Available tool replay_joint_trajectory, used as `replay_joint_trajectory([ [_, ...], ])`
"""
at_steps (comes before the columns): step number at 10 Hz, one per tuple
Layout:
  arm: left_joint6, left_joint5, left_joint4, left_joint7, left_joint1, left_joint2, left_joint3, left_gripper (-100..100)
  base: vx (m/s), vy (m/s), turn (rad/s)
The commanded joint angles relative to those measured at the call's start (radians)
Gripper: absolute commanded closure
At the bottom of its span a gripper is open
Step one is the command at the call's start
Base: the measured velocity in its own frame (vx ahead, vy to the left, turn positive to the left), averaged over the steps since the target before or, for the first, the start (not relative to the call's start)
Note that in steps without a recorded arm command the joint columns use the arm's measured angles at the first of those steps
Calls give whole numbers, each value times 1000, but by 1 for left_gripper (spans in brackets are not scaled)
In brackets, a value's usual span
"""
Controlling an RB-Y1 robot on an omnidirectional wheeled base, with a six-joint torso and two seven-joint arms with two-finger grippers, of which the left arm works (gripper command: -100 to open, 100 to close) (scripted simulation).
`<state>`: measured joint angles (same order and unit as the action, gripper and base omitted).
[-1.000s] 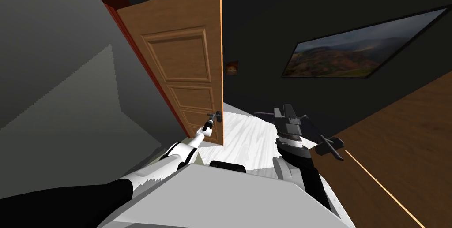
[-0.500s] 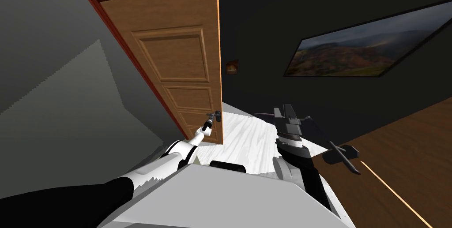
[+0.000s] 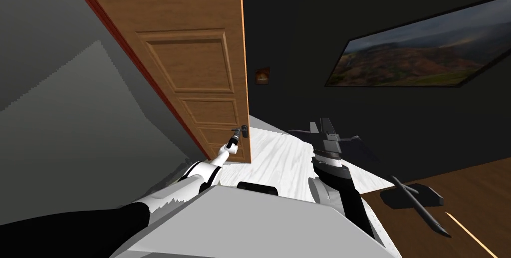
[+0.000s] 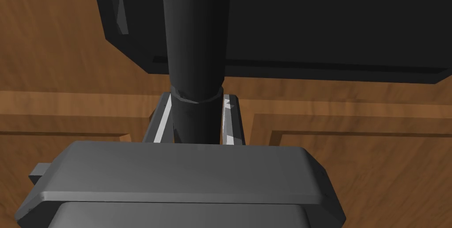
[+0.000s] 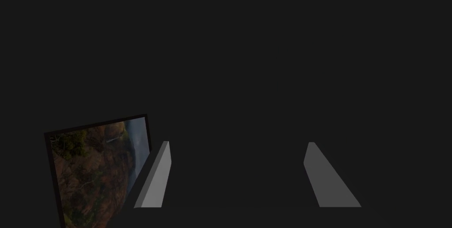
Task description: Push the door open
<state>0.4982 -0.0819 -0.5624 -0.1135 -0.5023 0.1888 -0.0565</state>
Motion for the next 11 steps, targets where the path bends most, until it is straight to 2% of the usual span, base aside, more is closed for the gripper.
replay_joint_trajectory([
  [1, 19, -3, 31, -3, -18, 12, -6, 100, 59, 0, -9],
  [2, 20, -11, 34, 5, -15, 23, -27, 100, 123, -64, 40],
  [3, 20, -11, 34, 5, -15, 23, -27, 100, 153, -99, 53],
  [4, 21, -17, 36, 12, -12, 31, -43, 100, 176, -122, 70],
  [6, 21, -17, 36, 12, -12, 31, -43, 100, 104, -60, 41],
  [7, 21, -26, 39, 20, -8, 42, -65, 100, 130, -43, 29],
  [9, 21, -26, 39, 20, -8, 42, -65, 100, 115, -72, 43],
  [11, 22, -34, 42, 29, -4, 53, -86, 100, 128, -102, 60],
])
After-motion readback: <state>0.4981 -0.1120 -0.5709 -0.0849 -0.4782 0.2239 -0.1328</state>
